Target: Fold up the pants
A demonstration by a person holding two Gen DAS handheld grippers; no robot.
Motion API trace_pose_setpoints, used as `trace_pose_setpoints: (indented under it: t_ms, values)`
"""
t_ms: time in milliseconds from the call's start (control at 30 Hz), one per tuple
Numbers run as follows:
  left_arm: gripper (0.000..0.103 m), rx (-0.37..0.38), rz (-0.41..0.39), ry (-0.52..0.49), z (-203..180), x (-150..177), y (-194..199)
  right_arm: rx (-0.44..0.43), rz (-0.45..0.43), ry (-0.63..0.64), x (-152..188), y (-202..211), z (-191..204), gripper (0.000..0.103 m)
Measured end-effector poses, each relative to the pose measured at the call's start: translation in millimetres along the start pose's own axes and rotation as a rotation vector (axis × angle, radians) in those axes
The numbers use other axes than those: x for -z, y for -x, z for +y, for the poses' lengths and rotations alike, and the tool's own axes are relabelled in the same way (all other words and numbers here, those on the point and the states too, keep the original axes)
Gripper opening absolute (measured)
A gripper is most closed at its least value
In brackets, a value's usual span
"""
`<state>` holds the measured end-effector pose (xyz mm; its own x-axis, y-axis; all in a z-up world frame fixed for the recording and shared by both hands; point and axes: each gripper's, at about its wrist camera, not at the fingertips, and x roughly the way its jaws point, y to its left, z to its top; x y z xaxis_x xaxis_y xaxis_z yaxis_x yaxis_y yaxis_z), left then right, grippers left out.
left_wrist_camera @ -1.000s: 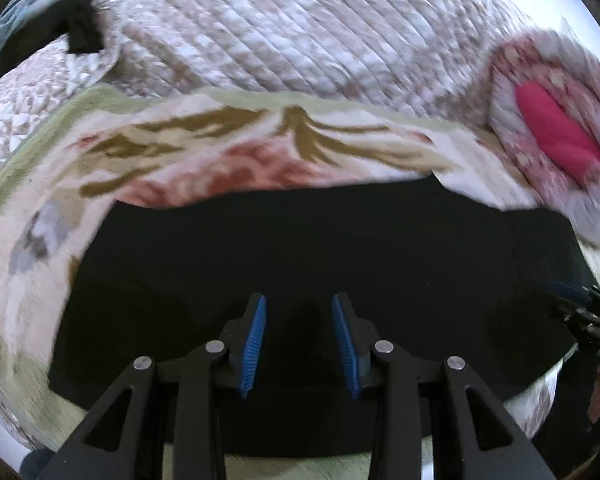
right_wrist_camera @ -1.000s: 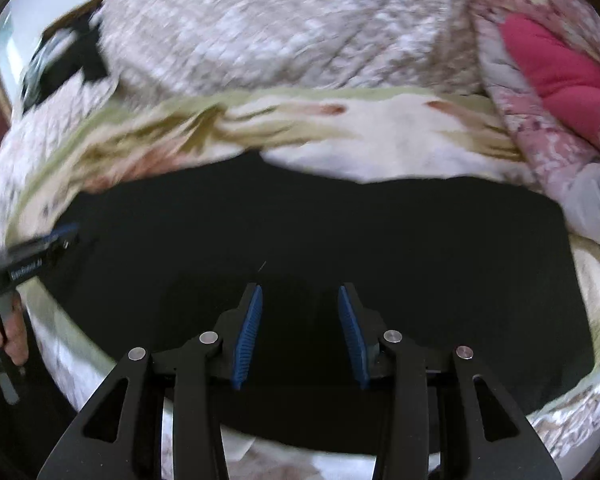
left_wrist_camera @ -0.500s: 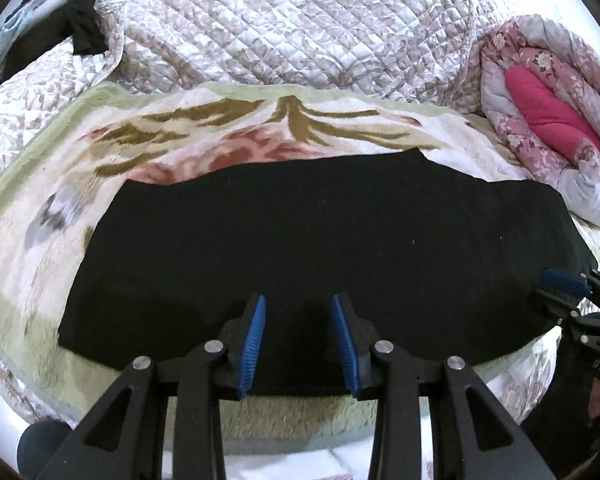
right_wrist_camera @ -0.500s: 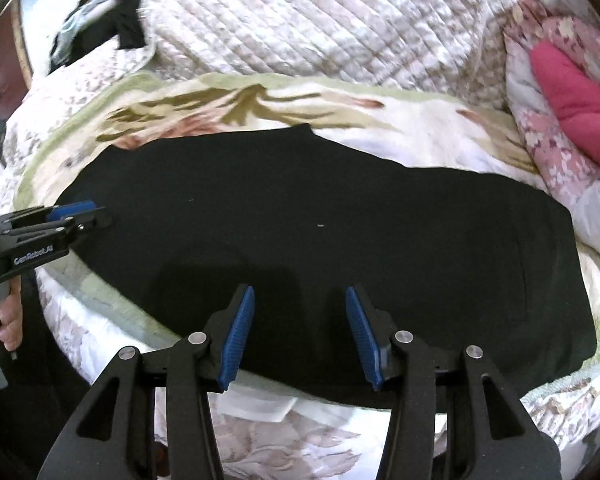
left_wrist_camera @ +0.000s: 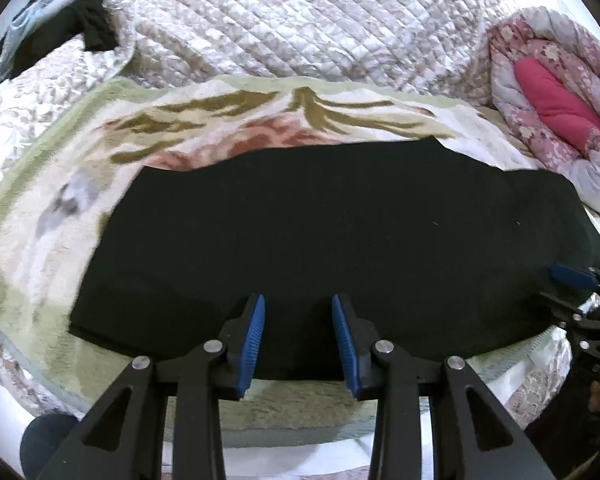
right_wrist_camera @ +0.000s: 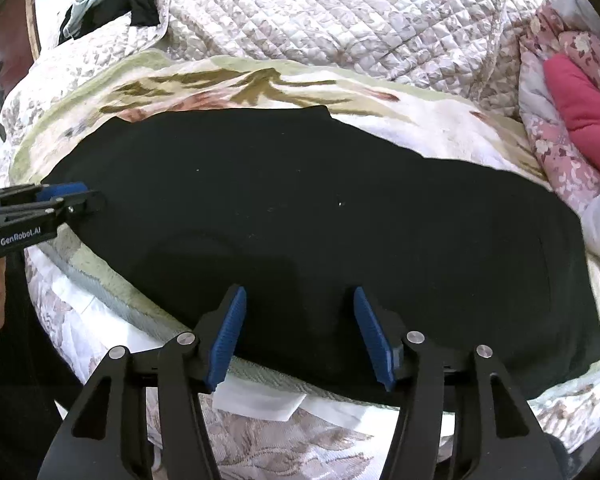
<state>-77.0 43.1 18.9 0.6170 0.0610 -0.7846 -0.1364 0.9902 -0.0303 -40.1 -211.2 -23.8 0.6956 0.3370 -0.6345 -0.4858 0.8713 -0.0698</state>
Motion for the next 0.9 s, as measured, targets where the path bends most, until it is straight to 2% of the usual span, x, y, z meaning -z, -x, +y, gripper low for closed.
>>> trace_pose_setpoints:
  t_ms: [100,200,300,500,700,900]
  values:
    - [0.038,-0.033,0.001,0.033,12.4,-1.2,-1.5,-0.006,-0.032,-0.002,-2.4,5.4,-0.1,0.057]
    - [0.038,-0.045,0.005,0.055,24.1,-0.1,-3.5,-0.001,0.028,-0.012,0.9,-7.6,-2.9,0.057]
    - [0.038,-0.065,0.000,0.064,32.2,0.0,-1.0,-0.009,0.013,-0.022,-0.3,-3.5,-4.4,0.057]
    - [0.038,-0.092,0.012,0.145,55.3,2.5,3.0,-0.024,0.011,-0.042,-3.1,0.5,-6.0,0.057]
    - [0.038,-0.081,0.018,0.222,79.3,13.3,13.7,-0.039,0.017,-0.031,-1.9,-0.5,-1.1,0.057]
    - [0.038,-0.021,0.038,0.322,93.6,30.9,24.4,-0.050,0.015,-0.034,-1.7,-0.6,0.2,0.057]
